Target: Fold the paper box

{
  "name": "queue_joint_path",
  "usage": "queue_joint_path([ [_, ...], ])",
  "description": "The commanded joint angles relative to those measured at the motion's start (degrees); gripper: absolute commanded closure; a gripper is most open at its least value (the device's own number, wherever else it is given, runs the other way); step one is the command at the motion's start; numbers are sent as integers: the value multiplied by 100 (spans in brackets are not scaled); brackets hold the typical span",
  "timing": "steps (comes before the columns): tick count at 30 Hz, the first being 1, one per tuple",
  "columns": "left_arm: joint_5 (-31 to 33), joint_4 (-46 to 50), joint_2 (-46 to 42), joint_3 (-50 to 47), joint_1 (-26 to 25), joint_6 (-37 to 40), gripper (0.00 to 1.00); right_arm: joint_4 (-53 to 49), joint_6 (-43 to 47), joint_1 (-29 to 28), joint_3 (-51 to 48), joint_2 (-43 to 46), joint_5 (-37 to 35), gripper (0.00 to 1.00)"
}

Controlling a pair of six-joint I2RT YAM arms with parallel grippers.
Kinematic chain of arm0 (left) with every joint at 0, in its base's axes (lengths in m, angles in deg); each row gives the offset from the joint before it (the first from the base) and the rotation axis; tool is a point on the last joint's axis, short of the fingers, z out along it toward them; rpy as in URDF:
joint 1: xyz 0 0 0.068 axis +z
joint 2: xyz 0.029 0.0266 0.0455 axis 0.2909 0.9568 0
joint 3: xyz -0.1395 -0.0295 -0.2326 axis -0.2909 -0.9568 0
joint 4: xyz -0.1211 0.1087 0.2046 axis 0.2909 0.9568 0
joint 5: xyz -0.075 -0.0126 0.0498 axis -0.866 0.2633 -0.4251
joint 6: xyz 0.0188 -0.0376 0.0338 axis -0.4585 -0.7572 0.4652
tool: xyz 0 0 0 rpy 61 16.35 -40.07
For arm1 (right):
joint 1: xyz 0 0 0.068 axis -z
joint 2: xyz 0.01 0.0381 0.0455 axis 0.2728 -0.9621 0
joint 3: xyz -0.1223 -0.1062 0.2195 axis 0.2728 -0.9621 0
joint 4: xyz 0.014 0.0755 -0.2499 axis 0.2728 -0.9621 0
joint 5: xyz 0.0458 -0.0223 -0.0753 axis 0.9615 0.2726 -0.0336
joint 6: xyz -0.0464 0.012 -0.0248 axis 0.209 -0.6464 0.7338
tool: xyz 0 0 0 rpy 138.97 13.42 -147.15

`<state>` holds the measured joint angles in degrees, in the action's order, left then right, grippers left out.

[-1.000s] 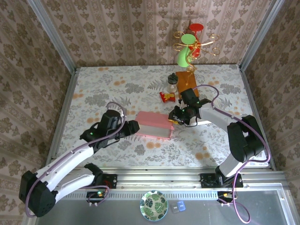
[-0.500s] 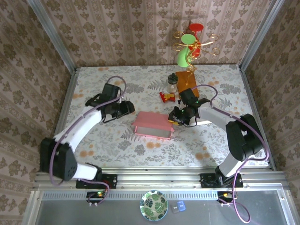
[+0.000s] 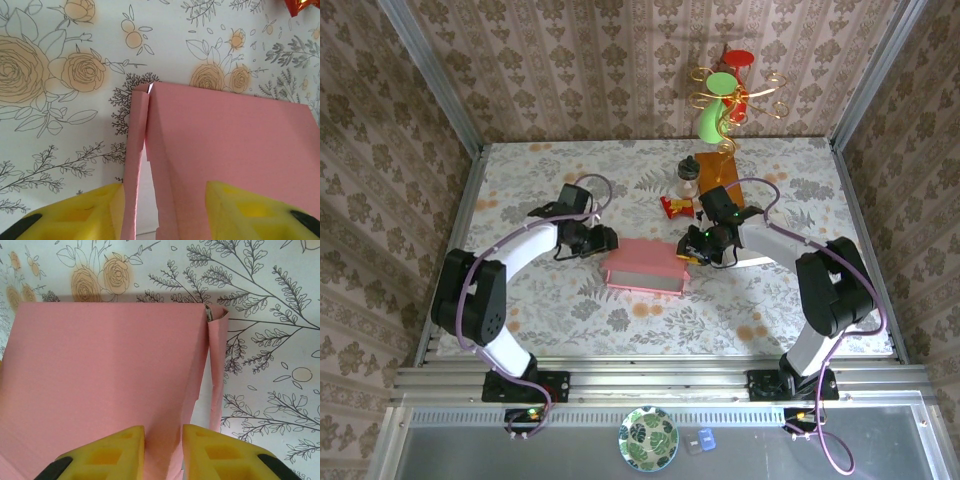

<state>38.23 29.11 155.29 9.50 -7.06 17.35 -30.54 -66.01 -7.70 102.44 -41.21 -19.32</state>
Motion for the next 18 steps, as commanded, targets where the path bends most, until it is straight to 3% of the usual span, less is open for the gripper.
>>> queue_joint_path([
  [1,-61,-183,-80,-264,-21,182,54,-219,153,-34,88,-101,-155,72],
  [7,-42,-279,-59,-474,-23,291,55,-211,232,-33,-9,-97,-189,69],
  [18,-76,-626,-5,-813,-42,295,57,-158,450,-106,-218,-210,-104,55],
])
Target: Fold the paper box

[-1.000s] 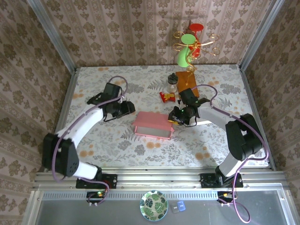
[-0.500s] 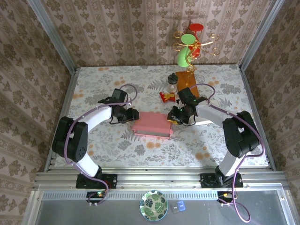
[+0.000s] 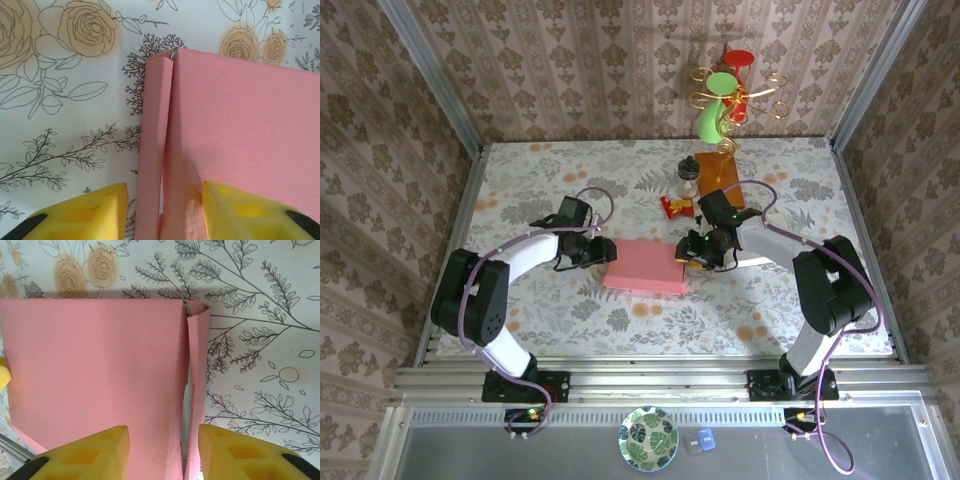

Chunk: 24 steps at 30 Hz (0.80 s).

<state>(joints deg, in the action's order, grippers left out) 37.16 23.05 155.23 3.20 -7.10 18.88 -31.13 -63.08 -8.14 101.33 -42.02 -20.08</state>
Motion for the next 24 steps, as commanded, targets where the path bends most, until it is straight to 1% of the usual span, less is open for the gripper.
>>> queue_joint_path([
  [1,25,-52,-7,-211,-42,138,58,-92,168,-73,-119,-161,-26,55],
  [6,26,-145,-37,-318,-54,96,60,4,177,-121,-182,-323,-9,54],
  [18,54,-136,-148,-493,-53,138,64,52,177,-164,-233,-512,-67,58],
  [21,-85,-107,-228,-456,-53,-19,64,42,167,-165,-245,-471,-62,58],
  [24,-243,8,-464,-374,-67,-340,61,1,158,-160,-217,-428,-62,57],
])
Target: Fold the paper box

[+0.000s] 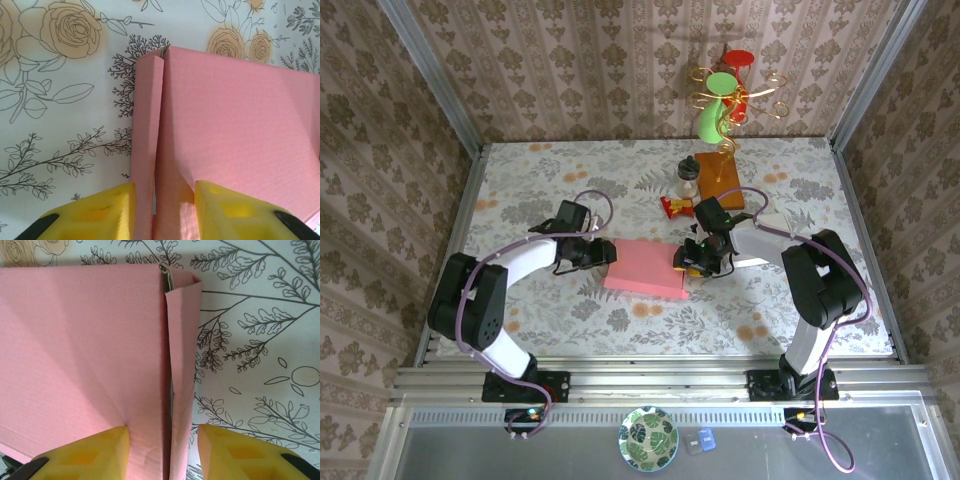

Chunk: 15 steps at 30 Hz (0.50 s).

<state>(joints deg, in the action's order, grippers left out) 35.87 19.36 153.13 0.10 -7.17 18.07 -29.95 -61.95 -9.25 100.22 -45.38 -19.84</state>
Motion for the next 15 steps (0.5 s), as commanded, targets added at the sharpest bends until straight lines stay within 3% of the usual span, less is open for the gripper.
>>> queue_joint_path([
  [1,-167,402,-332,-56,-62,-370,60,-120,42,-52,-88,-76,-86,57],
  [7,-326,998,-686,-58,-61,-435,57,-128,11,-50,-9,-103,-64,57],
  [15,-396,840,-460,-120,-103,-419,59,-97,-8,-67,1,-136,-46,57],
])
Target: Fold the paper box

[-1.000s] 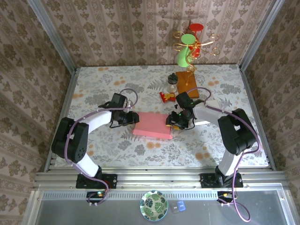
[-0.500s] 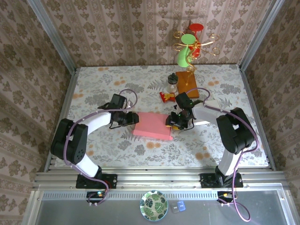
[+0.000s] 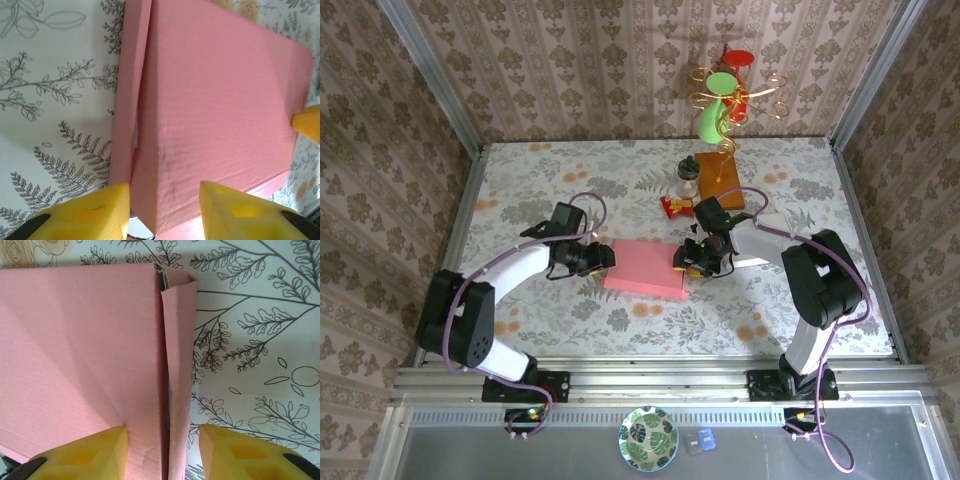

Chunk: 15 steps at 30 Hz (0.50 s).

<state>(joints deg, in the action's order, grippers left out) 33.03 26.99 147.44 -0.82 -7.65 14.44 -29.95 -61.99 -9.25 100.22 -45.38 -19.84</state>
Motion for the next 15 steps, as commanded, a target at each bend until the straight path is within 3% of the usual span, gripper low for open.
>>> queue_joint_path([
  [1,-120,15,143,-25,-67,-64,59,-100,-5,-69,-6,-132,-44,57],
  [15,-51,-176,277,-97,-304,-85,75,-54,-55,-76,-26,-103,-33,56],
])
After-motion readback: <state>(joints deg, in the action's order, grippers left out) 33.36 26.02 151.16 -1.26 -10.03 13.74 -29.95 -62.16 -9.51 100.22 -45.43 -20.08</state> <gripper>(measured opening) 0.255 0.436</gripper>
